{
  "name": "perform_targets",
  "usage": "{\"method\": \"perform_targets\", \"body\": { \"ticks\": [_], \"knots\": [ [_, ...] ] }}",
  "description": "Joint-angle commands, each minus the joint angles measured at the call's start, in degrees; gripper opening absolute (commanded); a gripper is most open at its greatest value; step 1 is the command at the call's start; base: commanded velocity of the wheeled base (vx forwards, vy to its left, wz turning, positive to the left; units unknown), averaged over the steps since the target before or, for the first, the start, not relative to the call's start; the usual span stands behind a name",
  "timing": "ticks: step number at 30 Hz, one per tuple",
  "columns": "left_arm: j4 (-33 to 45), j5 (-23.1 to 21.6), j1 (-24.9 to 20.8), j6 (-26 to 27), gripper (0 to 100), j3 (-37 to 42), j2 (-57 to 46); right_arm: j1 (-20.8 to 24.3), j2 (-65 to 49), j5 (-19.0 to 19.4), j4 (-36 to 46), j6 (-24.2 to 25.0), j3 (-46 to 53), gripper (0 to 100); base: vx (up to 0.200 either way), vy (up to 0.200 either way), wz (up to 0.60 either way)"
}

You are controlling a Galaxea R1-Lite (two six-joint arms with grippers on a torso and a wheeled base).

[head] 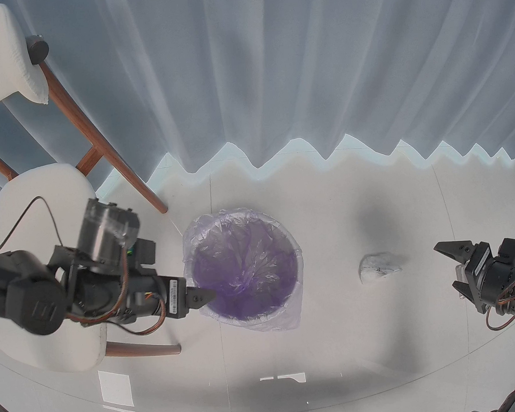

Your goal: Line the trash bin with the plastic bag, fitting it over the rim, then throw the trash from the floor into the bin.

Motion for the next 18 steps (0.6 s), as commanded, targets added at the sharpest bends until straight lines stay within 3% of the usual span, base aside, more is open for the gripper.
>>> {"method": "perform_targets", "body": {
  "ticks": [1,8,14,18],
  "knots": [
    [-5.7,-1.0,0.2,-2.3,100,11.8,-15.5,1.7,0.3,0.1,0.0,-1.3,2.1,100,0.000,0.000,0.00],
    [-8.7,-1.5,1.2,-7.2,100,14.8,-19.7,1.6,3.0,0.3,0.0,-2.3,1.6,100,0.000,0.000,0.00],
    [-8.8,-7.3,4.0,-20.5,100,17.2,-23.9,0.8,8.1,1.0,-0.3,-4.8,-1.6,100,0.000,0.000,0.00],
    [-9.8,-9.6,5.0,-20.5,100,20.1,-26.0,0.5,11.8,1.1,-0.5,-6.4,-4.0,100,0.000,0.000,0.00]
  ]
}}
